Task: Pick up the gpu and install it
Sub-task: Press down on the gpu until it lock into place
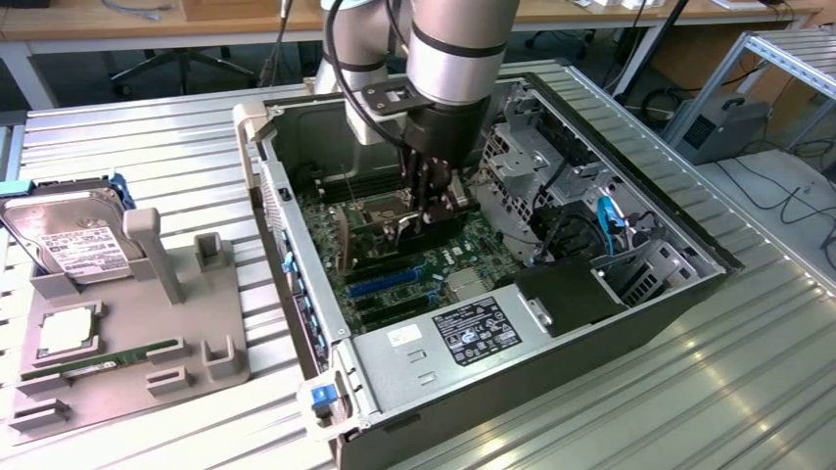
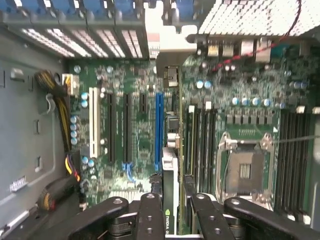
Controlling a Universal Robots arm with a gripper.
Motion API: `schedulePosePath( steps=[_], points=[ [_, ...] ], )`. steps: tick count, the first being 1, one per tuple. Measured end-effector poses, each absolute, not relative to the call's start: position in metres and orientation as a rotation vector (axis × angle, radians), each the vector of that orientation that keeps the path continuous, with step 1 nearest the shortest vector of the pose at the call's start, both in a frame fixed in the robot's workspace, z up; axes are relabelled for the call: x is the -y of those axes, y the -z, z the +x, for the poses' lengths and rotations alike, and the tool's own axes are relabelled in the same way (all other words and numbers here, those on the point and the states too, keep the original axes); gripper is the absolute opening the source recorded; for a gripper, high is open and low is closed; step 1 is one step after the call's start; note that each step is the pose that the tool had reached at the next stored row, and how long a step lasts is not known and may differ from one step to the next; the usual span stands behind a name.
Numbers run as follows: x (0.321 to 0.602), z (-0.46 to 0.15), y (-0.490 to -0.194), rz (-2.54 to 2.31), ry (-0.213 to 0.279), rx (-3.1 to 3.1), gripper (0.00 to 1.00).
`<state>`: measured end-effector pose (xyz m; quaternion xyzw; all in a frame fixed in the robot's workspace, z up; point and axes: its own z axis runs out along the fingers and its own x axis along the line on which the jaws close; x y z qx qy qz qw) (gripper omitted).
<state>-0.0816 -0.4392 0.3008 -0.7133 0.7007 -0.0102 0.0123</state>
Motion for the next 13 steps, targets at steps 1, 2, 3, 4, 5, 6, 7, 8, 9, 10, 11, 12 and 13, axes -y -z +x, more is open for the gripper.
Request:
schedulePosePath(
  steps=[1, 2, 3, 4, 5, 6, 7, 8, 9, 10, 11, 12, 13],
  points=[
    [0.4392, -0.0817, -0.3007, -2.217, 0.047, -2.178, 0.26],
    [0.4392, -0.0818, -0.3007, -2.211, 0.059, -2.172, 0.26],
    [0.4392, -0.0818, -0.3006, -2.208, 0.064, -2.169, 0.26],
    [0.4392, -0.0817, -0.3006, -2.208, 0.064, -2.169, 0.26],
    [0.4392, -0.0817, -0.3006, -2.208, 0.064, -2.169, 0.26],
    [0.4392, -0.0817, -0.3006, -2.208, 0.064, -2.169, 0.26],
    [0.4392, -0.0818, -0.3005, -2.209, 0.066, -2.170, 0.26],
    [0.4392, -0.0818, -0.3004, -2.210, 0.068, -2.171, 0.26],
    [0.4392, -0.0818, -0.3003, -2.214, 0.080, -2.177, 0.26],
    [0.4392, -0.0818, -0.3003, -2.220, 0.098, -2.187, 0.26],
    [0.4392, -0.0818, -0.3002, -2.224, 0.112, -2.195, 0.26],
    [0.4393, -0.0818, -0.3002, -2.224, 0.112, -2.195, 0.26],
    [0.4393, -0.0818, -0.3002, -2.224, 0.112, -2.195, 0.26]
  ],
)
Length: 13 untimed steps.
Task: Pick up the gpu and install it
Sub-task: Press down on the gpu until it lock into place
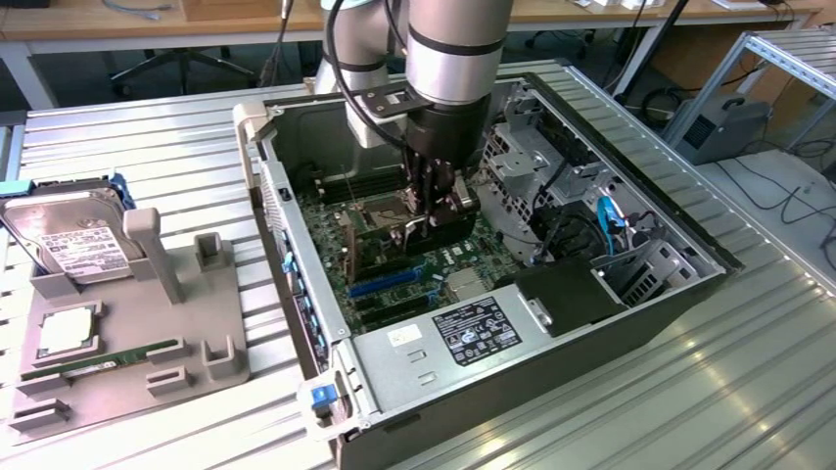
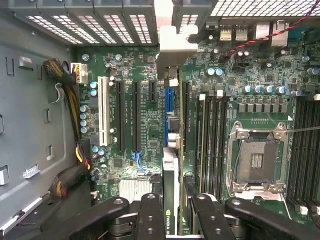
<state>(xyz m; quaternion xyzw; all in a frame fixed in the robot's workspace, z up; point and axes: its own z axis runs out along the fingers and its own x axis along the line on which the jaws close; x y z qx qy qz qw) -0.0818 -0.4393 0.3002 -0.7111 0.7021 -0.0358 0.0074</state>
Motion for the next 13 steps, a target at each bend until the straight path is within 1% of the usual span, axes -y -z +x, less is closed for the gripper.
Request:
schedulePosePath(
  steps=[2, 4, 13],
  points=[
    [0.4392, -0.0818, -0.3001, -2.227, 0.104, -2.198, 0.26],
    [0.4393, -0.0818, -0.2998, -2.236, 0.082, -2.207, 0.26],
    [0.4393, -0.0856, -0.2962, -2.224, 0.086, -2.222, 0.26]
  ],
)
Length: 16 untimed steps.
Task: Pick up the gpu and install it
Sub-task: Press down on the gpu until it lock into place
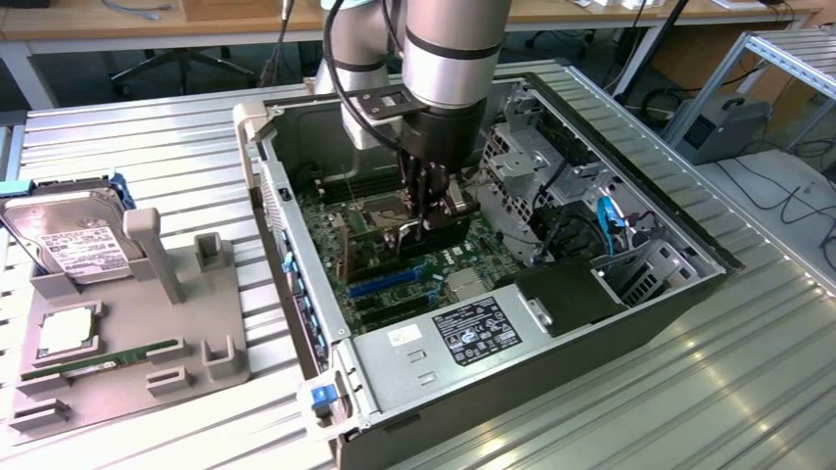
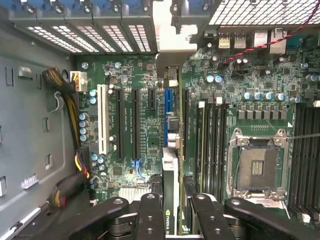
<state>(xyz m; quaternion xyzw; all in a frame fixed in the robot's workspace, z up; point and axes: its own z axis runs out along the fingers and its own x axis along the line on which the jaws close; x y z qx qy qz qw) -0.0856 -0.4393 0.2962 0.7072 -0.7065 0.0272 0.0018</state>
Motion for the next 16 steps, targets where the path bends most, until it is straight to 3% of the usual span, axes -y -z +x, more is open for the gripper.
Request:
schedulePosePath(
  steps=[8, 10, 16],
  points=[
    [0.450, -0.116, -0.278, 2.193, -0.089, 2.238, 0.26],
    [0.451, -0.116, -0.277, 2.191, -0.055, 2.271, 0.26],
    [0.453, -0.116, -0.272, 2.191, -0.053, 2.273, 0.26]
  ],
)
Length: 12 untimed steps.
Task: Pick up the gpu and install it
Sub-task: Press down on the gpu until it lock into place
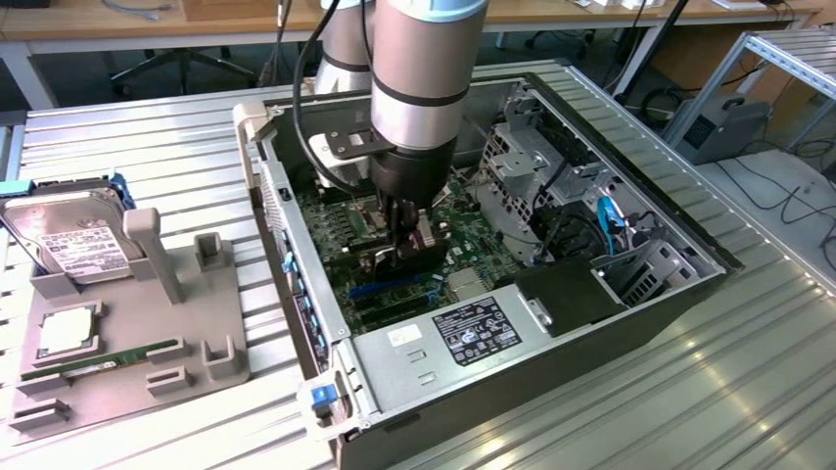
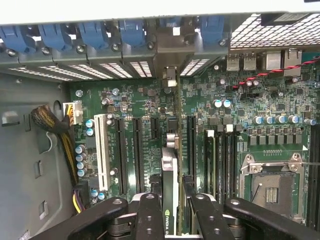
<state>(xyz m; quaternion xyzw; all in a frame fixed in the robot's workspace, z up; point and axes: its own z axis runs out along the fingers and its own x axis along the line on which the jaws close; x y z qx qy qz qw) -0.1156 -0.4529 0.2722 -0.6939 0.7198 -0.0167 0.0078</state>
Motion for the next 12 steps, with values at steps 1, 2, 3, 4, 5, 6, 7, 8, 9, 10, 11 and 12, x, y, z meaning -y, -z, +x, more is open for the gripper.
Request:
schedulePosePath(
  steps=[1, 2, 3, 4, 5, 6, 7, 8, 9, 10, 11, 12],
  points=[
    [0.4527, -0.1156, -0.2720, -2.169, 0.051, -2.250, 0.26],
    [0.4526, -0.1156, -0.2719, -2.168, 0.050, -2.249, 0.26],
    [0.4525, -0.1156, -0.2718, -2.167, 0.049, -2.249, 0.26],
    [0.4523, -0.1156, -0.2717, -2.167, 0.048, -2.249, 0.26],
    [0.4518, -0.1156, -0.2716, -2.166, 0.047, -2.249, 0.26],
    [0.4513, -0.1156, -0.2716, -2.166, 0.046, -2.248, 0.26],
    [0.4508, -0.1156, -0.2717, -2.165, 0.045, -2.248, 0.26],
    [0.4503, -0.1155, -0.2716, -2.164, 0.043, -2.247, 0.26],
    [0.4502, -0.1156, -0.2716, -2.164, 0.041, -2.247, 0.26],
    [0.4502, -0.1157, -0.2716, -2.163, 0.039, -2.246, 0.26],
    [0.4502, -0.1157, -0.2715, -2.161, 0.037, -2.245, 0.26],
    [0.4503, -0.1158, -0.2714, -2.160, 0.034, -2.244, 0.26]
  ],
)
